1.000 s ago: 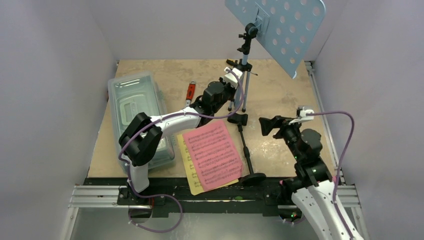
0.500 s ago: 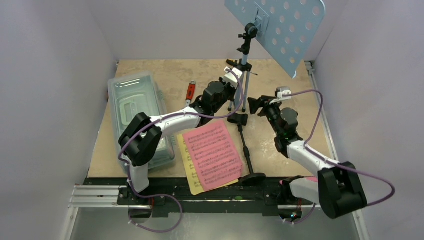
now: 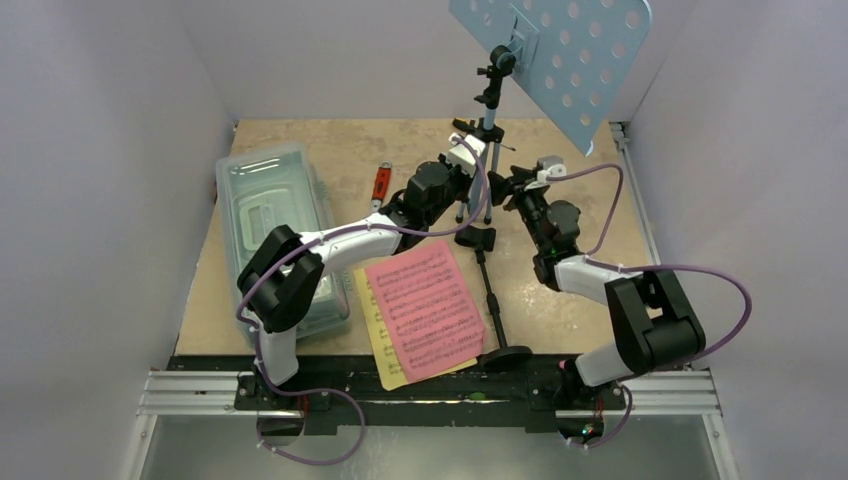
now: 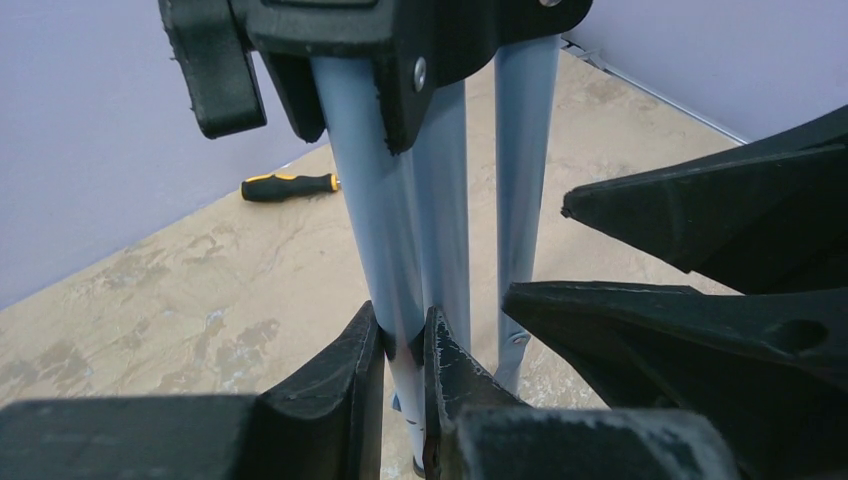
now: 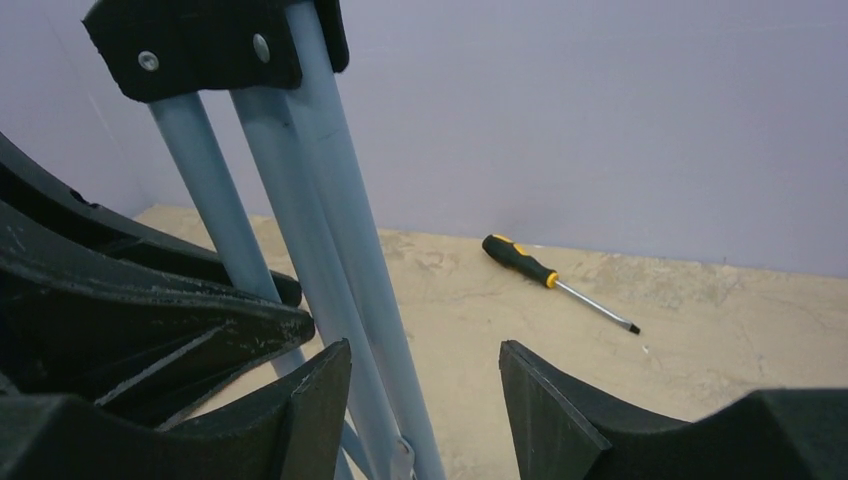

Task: Set up the instrument practice props

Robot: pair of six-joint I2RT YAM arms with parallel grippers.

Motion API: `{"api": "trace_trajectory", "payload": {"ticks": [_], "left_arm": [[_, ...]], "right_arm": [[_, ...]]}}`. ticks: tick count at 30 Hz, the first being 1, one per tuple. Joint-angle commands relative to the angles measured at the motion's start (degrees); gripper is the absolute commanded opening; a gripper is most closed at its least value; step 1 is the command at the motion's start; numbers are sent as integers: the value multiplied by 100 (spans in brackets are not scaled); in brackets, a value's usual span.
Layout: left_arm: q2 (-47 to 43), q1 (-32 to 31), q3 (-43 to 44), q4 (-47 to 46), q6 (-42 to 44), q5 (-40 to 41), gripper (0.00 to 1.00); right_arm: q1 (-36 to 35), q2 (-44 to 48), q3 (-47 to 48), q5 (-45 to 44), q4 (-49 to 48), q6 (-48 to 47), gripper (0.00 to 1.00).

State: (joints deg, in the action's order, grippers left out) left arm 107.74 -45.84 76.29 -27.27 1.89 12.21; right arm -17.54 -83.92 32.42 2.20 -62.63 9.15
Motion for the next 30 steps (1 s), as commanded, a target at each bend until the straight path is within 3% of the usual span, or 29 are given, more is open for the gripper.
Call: {"api": "trace_trajectory", "payload": {"ticks": [1,10,20,24,30], "left_arm": [[73,-11,59,614,227,72,0],[57,-12,8,609,254,89,0],[8,-40,-214,552,281,403,0],[-73,-31,-548,311,383,629,0],[-314,146,-1113,167,331,887,0]], "right_arm": [[-139,-203,419,-345,-555,-316,59],[-387,-889,990,-2314,5,-1026,52],[-422,-1164,969,-2591,-128,-2003,25],[-417,-1158,936,-2566,-63,-2830,0],[-424,-1289,645,-3121,-801,-3782,0]]}}
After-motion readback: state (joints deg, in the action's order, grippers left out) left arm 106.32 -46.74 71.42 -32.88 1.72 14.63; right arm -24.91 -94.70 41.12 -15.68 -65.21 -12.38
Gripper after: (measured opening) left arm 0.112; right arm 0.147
